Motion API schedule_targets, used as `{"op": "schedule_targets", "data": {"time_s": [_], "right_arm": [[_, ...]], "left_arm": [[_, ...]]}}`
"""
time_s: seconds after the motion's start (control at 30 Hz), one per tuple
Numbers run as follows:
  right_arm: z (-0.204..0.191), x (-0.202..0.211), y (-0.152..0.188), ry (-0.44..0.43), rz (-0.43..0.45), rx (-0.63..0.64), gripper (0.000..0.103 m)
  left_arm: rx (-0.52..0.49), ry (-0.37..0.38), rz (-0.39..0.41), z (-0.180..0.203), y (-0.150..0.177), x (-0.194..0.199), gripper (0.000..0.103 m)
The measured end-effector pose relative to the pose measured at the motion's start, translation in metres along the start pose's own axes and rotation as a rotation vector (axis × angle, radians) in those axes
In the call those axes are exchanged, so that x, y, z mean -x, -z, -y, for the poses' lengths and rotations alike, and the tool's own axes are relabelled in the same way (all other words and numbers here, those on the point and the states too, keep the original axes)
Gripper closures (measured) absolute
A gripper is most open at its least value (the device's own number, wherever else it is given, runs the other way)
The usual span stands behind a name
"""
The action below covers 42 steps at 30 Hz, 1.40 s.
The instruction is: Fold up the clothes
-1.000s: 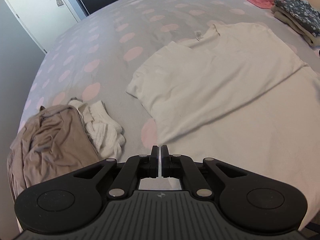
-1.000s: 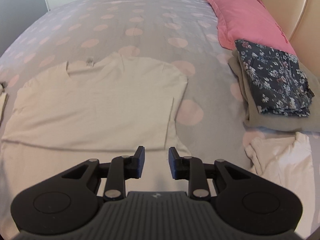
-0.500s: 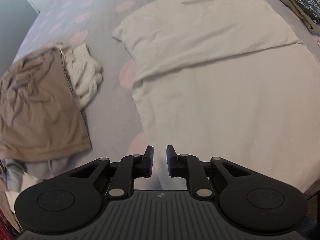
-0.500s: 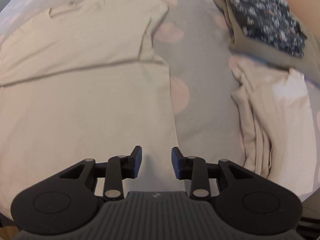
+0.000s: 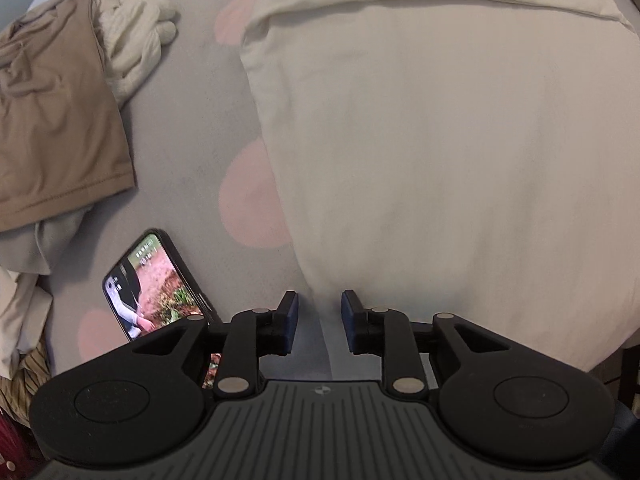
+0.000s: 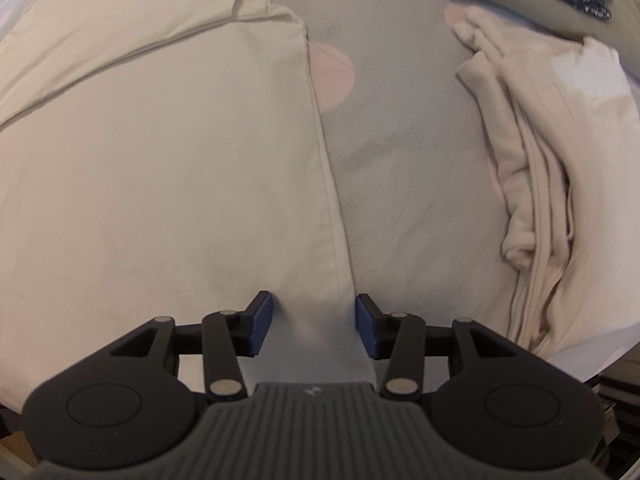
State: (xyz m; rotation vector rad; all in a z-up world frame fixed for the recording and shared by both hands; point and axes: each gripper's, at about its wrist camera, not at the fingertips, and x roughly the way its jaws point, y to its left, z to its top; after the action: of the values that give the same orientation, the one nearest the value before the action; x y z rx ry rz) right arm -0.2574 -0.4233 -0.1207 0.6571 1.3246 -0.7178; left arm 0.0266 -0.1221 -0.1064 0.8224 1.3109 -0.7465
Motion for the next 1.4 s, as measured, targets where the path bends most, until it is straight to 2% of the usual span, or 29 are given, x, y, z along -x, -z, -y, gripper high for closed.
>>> {"op": "schedule_targets", "data": {"time_s": [0.03, 0.1, 0.13, 0.23, 0.3, 0.43, 0.6, 0.67, 0.83, 0.97, 1.07, 1.2, 1.4], "right_arm": [[0.0, 0.0, 0.001, -0.005, -0.005, 0.002, 0.056], [-0.002, 0.001, 0.004, -0.019, -0.009, 0.019, 0.071], [-0.004, 0.002, 0.006, -0.017, -0.006, 0.034, 0.087], [-0.012, 0.008, 0.009, 0.0, 0.01, 0.081, 0.097], [-0.01, 0.015, 0.009, -0.008, 0.026, 0.072, 0.098], [0.002, 0.039, 0.006, -0.07, 0.079, 0.009, 0.099], [0.013, 0.074, -0.003, -0.134, 0.182, -0.066, 0.099], [0.013, 0.087, -0.011, -0.144, 0.236, -0.084, 0.1], [0.011, 0.106, -0.033, -0.134, 0.364, -0.113, 0.1], [0.006, 0.113, -0.053, -0.132, 0.449, -0.12, 0.1], [0.001, 0.116, -0.068, -0.117, 0.487, -0.118, 0.1], [-0.007, 0.112, -0.086, -0.098, 0.49, -0.12, 0.099], [-0.019, 0.097, -0.102, -0.055, 0.481, -0.094, 0.098]], "left_arm": [[0.008, 0.011, -0.008, -0.001, 0.001, -0.001, 0.082], [0.0, 0.026, -0.015, 0.0, 0.001, 0.0, 0.083], [-0.004, 0.033, -0.018, 0.0, 0.002, 0.0, 0.089], [-0.026, 0.036, -0.021, 0.004, 0.002, 0.002, 0.098], [-0.038, 0.035, -0.022, 0.005, 0.001, 0.005, 0.101], [0.021, 0.098, -0.001, -0.012, -0.002, 0.025, 0.103], [0.077, 0.163, 0.093, -0.034, -0.008, 0.059, 0.103], [0.097, 0.166, 0.136, -0.04, -0.012, 0.071, 0.103], [0.12, 0.138, 0.256, -0.053, -0.047, 0.103, 0.103], [0.106, 0.107, 0.324, -0.056, -0.072, 0.118, 0.103], [0.084, 0.072, 0.333, -0.055, -0.09, 0.116, 0.103], [0.054, 0.023, 0.312, -0.051, -0.107, 0.101, 0.103], [0.042, 0.004, 0.277, -0.048, -0.121, 0.079, 0.103]]}}
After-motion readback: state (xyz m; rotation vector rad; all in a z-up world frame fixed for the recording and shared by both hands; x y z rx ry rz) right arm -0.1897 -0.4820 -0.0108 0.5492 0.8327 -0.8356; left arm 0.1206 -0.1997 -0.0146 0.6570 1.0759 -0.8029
